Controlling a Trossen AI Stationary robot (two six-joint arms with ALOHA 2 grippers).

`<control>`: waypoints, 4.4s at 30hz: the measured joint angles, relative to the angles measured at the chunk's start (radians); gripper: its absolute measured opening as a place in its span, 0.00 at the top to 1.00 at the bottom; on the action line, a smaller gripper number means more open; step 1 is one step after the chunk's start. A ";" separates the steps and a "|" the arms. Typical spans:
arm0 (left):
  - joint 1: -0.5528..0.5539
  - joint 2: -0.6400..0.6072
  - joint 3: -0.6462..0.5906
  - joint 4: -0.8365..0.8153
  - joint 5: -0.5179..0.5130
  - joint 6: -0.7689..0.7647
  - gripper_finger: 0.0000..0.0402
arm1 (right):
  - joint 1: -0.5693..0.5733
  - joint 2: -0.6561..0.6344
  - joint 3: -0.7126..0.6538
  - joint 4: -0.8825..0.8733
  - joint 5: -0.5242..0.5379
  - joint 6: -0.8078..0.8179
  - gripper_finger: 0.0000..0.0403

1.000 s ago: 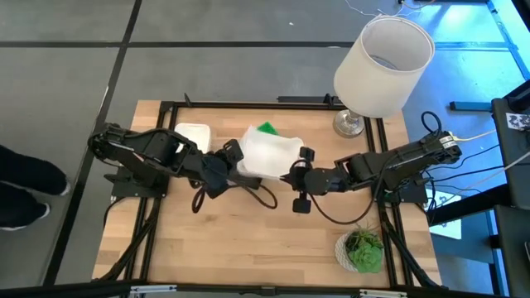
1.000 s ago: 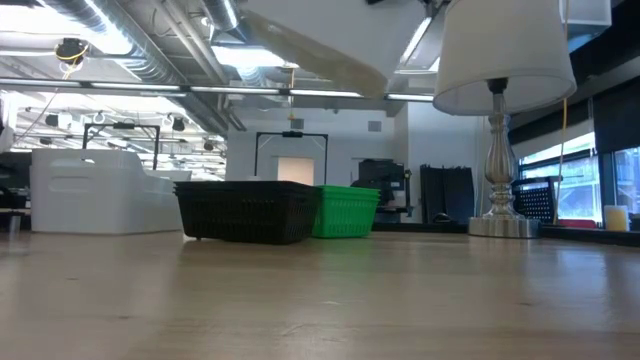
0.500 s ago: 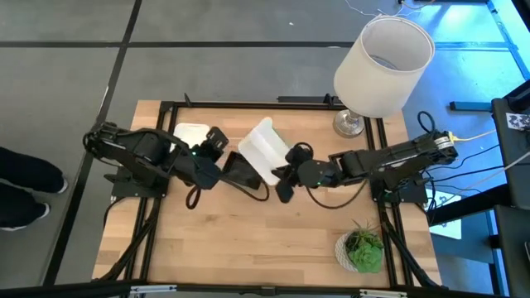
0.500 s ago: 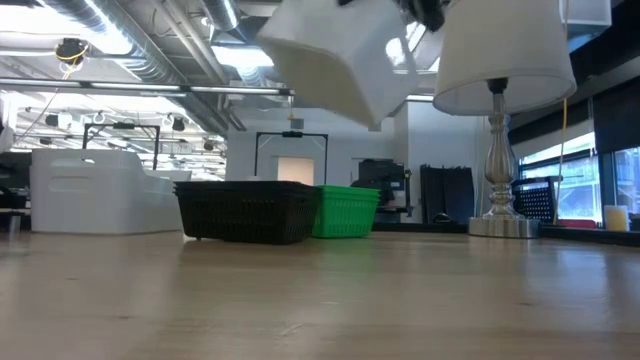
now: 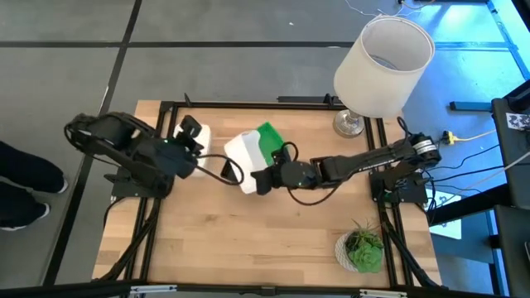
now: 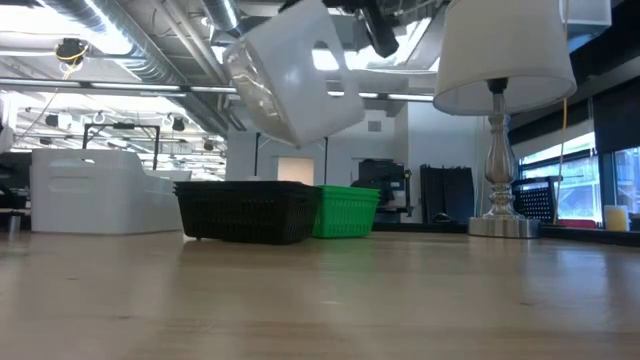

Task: Stack baskets by color
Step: Stack the right white bin on the left white bins

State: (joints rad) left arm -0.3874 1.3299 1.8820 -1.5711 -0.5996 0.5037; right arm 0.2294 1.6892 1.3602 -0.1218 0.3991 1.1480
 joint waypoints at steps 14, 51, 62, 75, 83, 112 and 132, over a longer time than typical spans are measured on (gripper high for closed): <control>0.001 -0.076 0.000 0.000 0.022 0.003 0.81 | 0.209 0.005 0.000 -0.022 -0.085 0.152 1.00; 0.001 -0.071 0.000 0.000 0.097 -0.075 0.81 | 0.185 0.697 0.981 -0.768 -0.244 0.137 1.00; 0.001 -0.071 0.000 0.000 0.097 -0.074 0.81 | 0.182 0.775 0.977 -0.781 -0.238 0.164 1.00; 0.001 -0.071 0.000 0.000 0.097 -0.074 0.81 | 0.172 0.775 0.976 -0.759 -0.219 0.083 0.88; 0.001 -0.071 0.000 0.000 0.099 -0.041 0.81 | 0.167 0.766 0.994 -0.752 -0.211 -0.034 0.82; -0.014 -0.087 -0.442 0.430 0.692 -0.110 0.81 | 0.228 0.334 0.995 -1.036 0.064 -0.560 0.82; -0.015 -0.087 -1.051 1.162 0.699 -0.231 0.81 | 0.232 0.246 0.995 -1.065 0.053 -0.684 0.82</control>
State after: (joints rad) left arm -0.4027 1.2434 0.8306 -0.4091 0.0991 0.2731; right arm 0.4614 1.9350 2.3547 -1.1864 0.4519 0.4640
